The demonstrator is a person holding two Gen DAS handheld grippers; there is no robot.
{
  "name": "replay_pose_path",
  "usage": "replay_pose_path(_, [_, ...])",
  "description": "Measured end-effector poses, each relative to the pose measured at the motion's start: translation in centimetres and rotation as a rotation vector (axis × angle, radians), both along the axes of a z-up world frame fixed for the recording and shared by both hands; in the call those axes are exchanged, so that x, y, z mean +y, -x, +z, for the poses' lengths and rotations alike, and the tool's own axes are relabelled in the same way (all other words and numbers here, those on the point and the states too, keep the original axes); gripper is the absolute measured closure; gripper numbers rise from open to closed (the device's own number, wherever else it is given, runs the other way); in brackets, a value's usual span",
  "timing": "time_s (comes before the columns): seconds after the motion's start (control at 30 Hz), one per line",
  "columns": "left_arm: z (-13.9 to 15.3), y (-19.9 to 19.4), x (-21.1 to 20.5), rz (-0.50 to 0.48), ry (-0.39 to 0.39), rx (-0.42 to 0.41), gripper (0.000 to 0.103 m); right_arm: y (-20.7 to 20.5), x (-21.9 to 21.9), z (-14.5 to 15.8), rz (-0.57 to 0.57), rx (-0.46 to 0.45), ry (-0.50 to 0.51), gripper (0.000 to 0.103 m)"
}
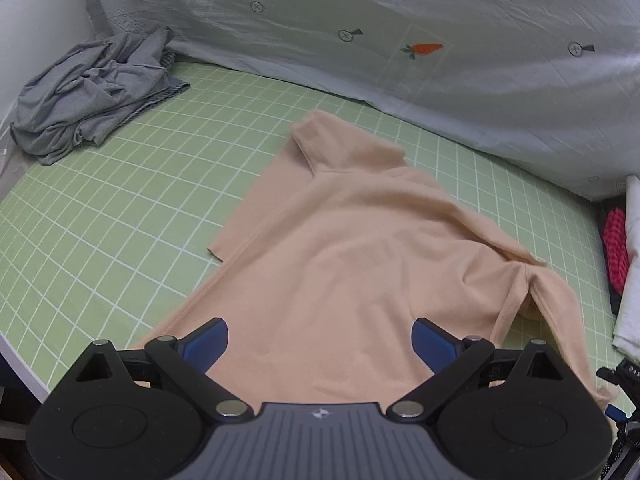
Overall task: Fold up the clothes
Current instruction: 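Regrasp the sleeve with the right gripper and lay it straight out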
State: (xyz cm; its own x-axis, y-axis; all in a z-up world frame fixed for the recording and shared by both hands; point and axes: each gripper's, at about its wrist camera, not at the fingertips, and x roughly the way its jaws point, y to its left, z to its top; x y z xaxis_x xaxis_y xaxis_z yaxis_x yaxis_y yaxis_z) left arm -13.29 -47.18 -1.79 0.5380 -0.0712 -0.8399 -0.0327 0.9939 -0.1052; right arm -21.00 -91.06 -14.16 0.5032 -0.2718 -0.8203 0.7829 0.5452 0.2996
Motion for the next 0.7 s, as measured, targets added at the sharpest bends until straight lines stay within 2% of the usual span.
replay_pose_path(0.07, [0.0,-0.1,-0.2,-0.002,0.004,-0.004,0.005,-0.4,-0.4,0.2,0.046,-0.017,-0.008,0.090])
replay_pose_path(0.1, [0.0,-0.1,-0.4,-0.010,0.005,-0.003,0.005,-0.6,-0.7,0.4,0.063,-0.026,0.003,0.098])
replay_pose_path(0.17, [-0.2,0.1,-1.0,-0.031,0.005,0.000,0.005,-0.4,-1.4,1.3,0.078,-0.088,0.008,0.102])
replay_pose_path(0.23, [-0.1,0.6,-1.4,-0.052,0.001,0.002,0.005,0.2,-2.2,3.2,0.091,-0.202,0.029,0.103])
replay_pose_path(0.33, [0.0,1.3,-1.9,-0.073,-0.009,-0.002,0.005,1.5,-2.9,7.9,0.114,-0.330,0.162,0.103])
replay_pose_path(0.4, [-0.3,1.7,-1.9,-0.077,-0.011,0.008,0.005,2.4,-3.6,9.9,0.117,-0.363,0.205,0.103])
replay_pose_path(0.43, [-0.4,1.9,-1.9,-0.078,-0.012,0.014,0.005,2.4,-3.8,10.1,0.125,-0.341,0.207,0.100])
replay_pose_path(0.5, [-0.4,2.1,-1.9,-0.077,-0.012,0.017,0.005,1.7,-3.9,9.0,0.148,-0.239,0.188,0.074])
replay_pose_path(0.53, [-0.4,2.2,-1.9,-0.076,-0.012,0.017,0.005,1.2,-3.5,7.9,0.150,-0.163,0.177,0.039])
replay_pose_path(0.57, [-0.3,2.2,-1.9,-0.076,-0.012,0.017,0.005,0.8,-3.1,6.8,0.150,-0.094,0.173,0.019])
replay_pose_path(0.63, [-0.3,2.4,-2.0,-0.074,-0.011,0.017,0.005,0.4,-1.9,4.7,0.168,-0.014,0.172,0.017])
replay_pose_path(0.7, [-0.1,2.4,-2.0,-0.077,-0.011,0.015,0.005,-0.2,-1.0,2.9,0.175,0.039,0.145,0.004])
